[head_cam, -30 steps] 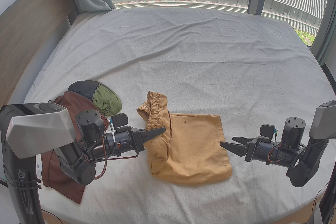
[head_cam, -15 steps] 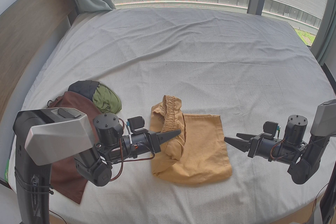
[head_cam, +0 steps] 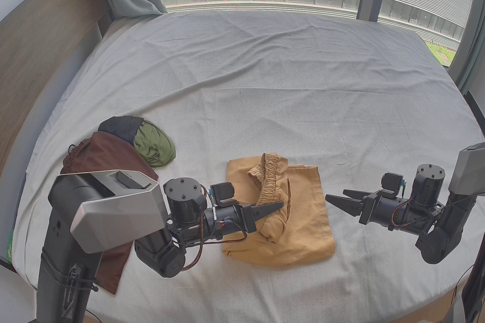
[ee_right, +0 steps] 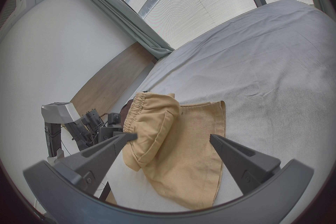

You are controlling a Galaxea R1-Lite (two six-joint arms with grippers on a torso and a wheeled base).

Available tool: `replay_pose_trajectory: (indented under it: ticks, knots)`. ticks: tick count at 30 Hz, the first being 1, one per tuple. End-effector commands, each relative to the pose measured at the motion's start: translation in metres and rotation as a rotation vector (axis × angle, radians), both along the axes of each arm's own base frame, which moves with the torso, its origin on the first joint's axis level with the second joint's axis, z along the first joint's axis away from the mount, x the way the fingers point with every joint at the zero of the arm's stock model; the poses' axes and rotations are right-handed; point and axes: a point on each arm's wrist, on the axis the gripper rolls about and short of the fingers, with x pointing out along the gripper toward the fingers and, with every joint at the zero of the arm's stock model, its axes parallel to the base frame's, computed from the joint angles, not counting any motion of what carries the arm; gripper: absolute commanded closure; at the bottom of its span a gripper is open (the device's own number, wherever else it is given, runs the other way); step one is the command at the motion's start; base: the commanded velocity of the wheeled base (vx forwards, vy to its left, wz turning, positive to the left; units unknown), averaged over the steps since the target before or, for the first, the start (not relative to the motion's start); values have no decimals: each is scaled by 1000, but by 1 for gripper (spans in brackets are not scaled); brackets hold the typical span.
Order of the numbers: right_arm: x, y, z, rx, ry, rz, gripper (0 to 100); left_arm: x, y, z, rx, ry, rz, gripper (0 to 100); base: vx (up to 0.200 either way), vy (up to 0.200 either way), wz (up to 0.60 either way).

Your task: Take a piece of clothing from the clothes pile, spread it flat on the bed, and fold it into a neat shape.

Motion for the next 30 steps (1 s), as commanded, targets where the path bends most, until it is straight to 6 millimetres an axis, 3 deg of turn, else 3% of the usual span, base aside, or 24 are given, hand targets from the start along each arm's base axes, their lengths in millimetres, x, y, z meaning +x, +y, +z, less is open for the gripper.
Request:
replay_pose_trajectory:
  ticks: [1, 15, 16, 30]
  knots:
    - [1, -1, 0, 0, -2, -3, 0, -1, -8, -15, 13, 20, -16, 100, 0, 0, 0]
    - [1, -1, -1, 0, 3, -2, 0, 0, -14, -20, 12, 12, -13, 100, 0, 0, 0]
    - [2, -1, -1, 0, 1, -5, 0, 0, -15, -19, 11, 11, -16, 0, 0, 0, 0]
    - [3, -1, -8, -8, 23, -3, 0, 2, -12, -15, 25, -31, 57, 0, 0, 0, 0]
